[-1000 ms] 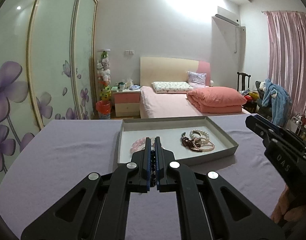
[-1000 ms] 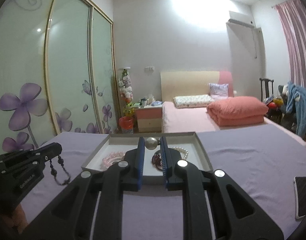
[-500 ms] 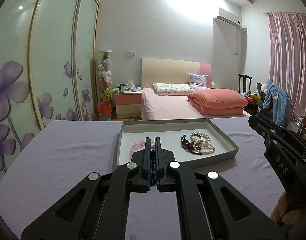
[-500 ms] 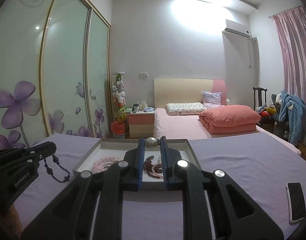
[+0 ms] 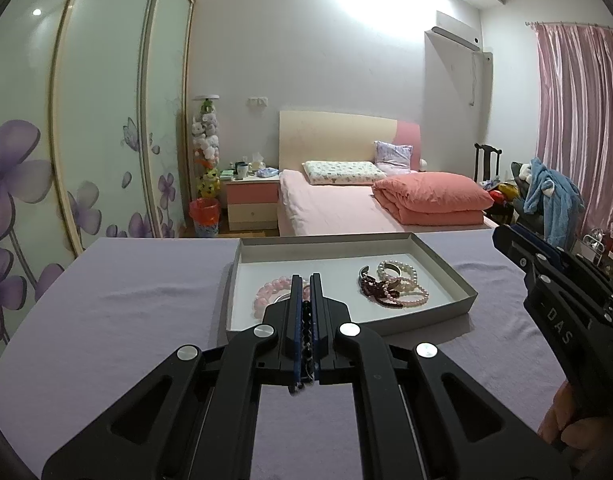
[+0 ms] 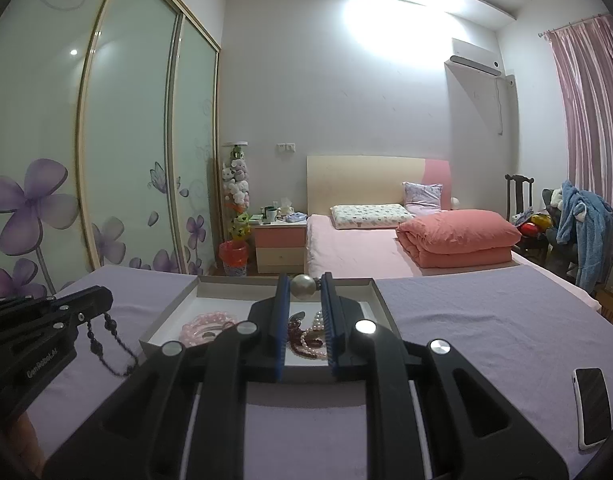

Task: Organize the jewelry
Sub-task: 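Carry the pearl earring and black bracelet into the gray tray and open both tools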

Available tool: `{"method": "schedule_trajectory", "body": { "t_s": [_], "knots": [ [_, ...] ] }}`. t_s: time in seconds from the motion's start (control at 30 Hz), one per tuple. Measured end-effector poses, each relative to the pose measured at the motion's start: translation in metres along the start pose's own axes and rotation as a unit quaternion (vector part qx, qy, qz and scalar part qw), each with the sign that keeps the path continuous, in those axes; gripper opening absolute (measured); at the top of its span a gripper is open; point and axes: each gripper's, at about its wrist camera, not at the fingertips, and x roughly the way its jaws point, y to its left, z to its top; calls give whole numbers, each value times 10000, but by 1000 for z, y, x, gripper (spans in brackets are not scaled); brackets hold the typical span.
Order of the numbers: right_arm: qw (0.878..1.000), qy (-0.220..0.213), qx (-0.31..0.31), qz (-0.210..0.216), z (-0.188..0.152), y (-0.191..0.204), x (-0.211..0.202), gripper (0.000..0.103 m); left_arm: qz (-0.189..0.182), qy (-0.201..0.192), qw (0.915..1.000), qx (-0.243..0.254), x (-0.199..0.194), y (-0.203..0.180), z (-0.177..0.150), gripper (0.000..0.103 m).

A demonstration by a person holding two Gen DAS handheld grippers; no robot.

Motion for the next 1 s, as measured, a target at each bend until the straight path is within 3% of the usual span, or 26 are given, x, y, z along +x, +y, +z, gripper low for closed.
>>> {"method": "schedule_trajectory", "body": {
  "t_s": [0.13, 0.4, 0.83, 0.87, 0.97, 1.0],
  "knots": [
    [10000, -29, 10, 43, 9, -4, 15, 16, -138, 24, 9999, 30, 16, 1, 14, 4],
    [9972, 438, 422, 431, 21, -22, 76, 16, -495, 251, 9981, -275, 65, 12, 41, 4],
    [9854, 1291, 903, 645, 11, -31, 162, 17, -671, 778, 9941, -363, 125, 7, 34, 4],
    [9842, 1356, 920, 669, 10, -31, 165, 19, -705, 832, 9933, -385, 128, 8, 34, 4],
    [9843, 1322, 985, 624, 8, -35, 163, 39, -754, 919, 9912, -583, 130, 19, 34, 5],
    [9849, 1292, 995, 586, 8, -36, 161, 40, -767, 932, 9907, -624, 130, 22, 34, 6]
  ]
}}
